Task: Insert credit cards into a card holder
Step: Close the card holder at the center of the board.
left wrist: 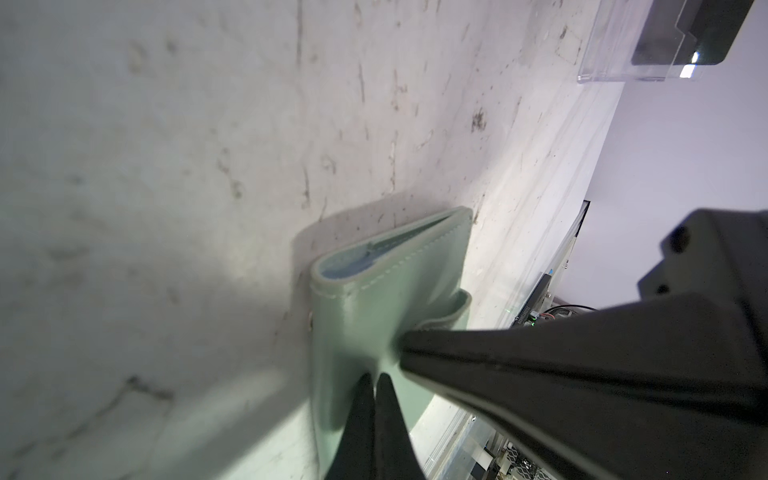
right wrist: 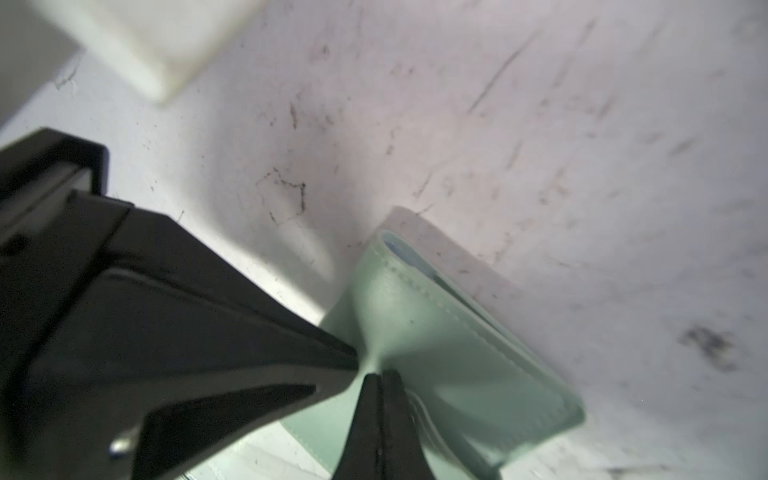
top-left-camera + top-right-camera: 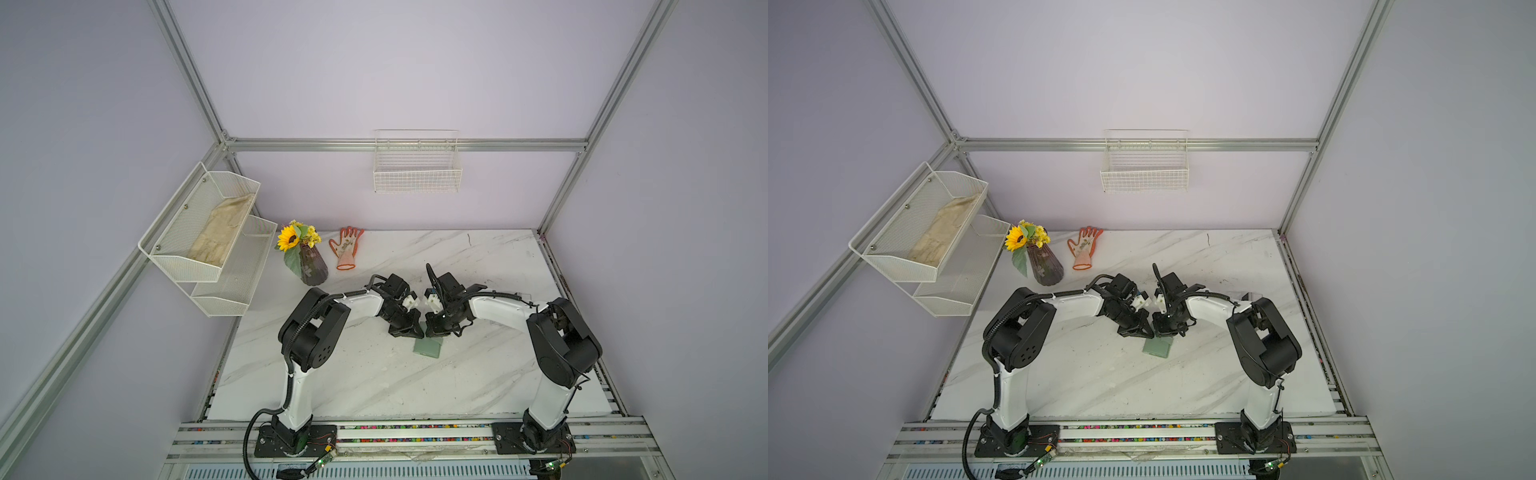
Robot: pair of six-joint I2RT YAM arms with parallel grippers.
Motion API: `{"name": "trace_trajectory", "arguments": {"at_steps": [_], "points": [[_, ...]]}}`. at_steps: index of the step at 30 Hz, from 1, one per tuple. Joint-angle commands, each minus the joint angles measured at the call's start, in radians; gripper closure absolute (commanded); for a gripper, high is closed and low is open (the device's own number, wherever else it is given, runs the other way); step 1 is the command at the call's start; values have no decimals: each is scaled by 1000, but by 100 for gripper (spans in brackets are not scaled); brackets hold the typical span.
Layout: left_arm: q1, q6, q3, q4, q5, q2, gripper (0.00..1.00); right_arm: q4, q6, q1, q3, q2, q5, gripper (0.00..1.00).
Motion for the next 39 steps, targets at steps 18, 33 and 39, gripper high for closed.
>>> {"name": "trace_trajectory", "arguments": {"at_steps": [18,33,39], "points": [[-3,-2,-55,-38,-60,-12,98,-154,24,36,45,-56,88,100],[-3,-2,-53,-38,-59,-6,98,-188,27,37,96,-76,121,100],[-3,-2,-55,-38,-59,-6,98,-189,25,36,92,-72,133,100]]}}
